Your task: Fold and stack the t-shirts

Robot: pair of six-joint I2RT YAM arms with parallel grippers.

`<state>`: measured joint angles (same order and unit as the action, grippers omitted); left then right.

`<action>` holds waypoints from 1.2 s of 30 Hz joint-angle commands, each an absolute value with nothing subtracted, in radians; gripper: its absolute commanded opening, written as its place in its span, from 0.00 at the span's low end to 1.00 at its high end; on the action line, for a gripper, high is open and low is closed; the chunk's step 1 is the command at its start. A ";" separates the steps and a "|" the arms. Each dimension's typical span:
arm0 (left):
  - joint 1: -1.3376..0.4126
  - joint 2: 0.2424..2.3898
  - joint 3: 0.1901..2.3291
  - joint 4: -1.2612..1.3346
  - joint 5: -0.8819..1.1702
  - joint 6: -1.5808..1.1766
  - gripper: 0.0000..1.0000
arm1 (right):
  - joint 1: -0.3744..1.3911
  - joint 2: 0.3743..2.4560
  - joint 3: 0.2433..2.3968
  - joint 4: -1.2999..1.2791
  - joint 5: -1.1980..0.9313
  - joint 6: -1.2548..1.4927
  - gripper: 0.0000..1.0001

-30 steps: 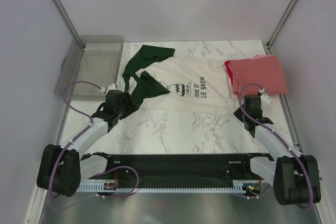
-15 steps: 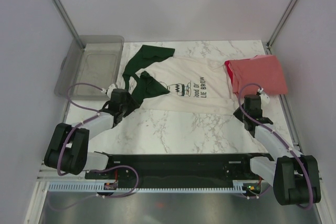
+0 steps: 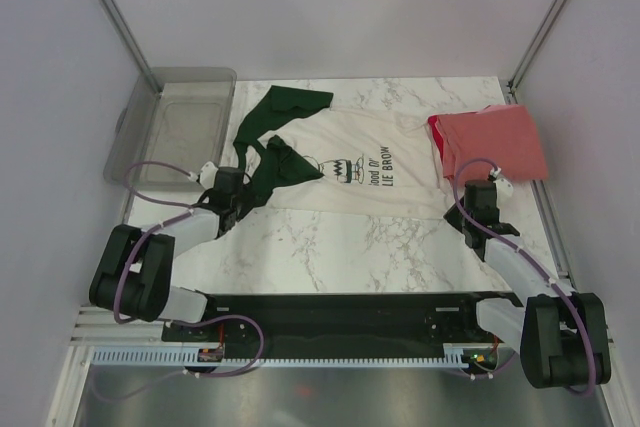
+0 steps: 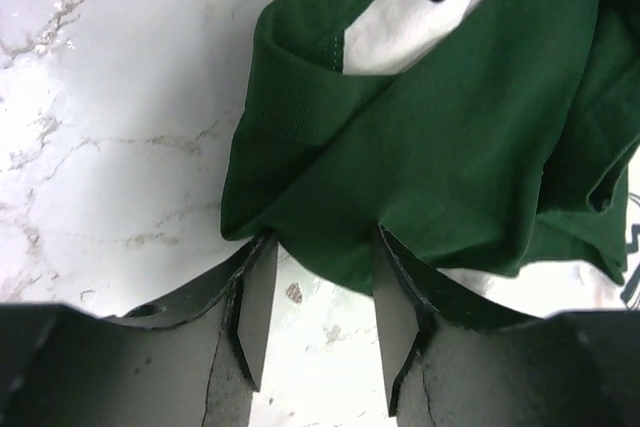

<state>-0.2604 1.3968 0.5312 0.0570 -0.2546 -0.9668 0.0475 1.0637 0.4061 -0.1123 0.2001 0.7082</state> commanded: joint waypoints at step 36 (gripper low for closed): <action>-0.250 1.011 0.505 -0.336 -0.453 -0.904 0.50 | 0.026 1.025 0.449 -0.221 0.227 0.678 0.00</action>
<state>-0.2535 1.0794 0.5266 -0.3355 -0.4786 -0.9398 0.0341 1.0370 0.4301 -0.2123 0.2134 0.6979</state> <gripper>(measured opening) 0.467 0.011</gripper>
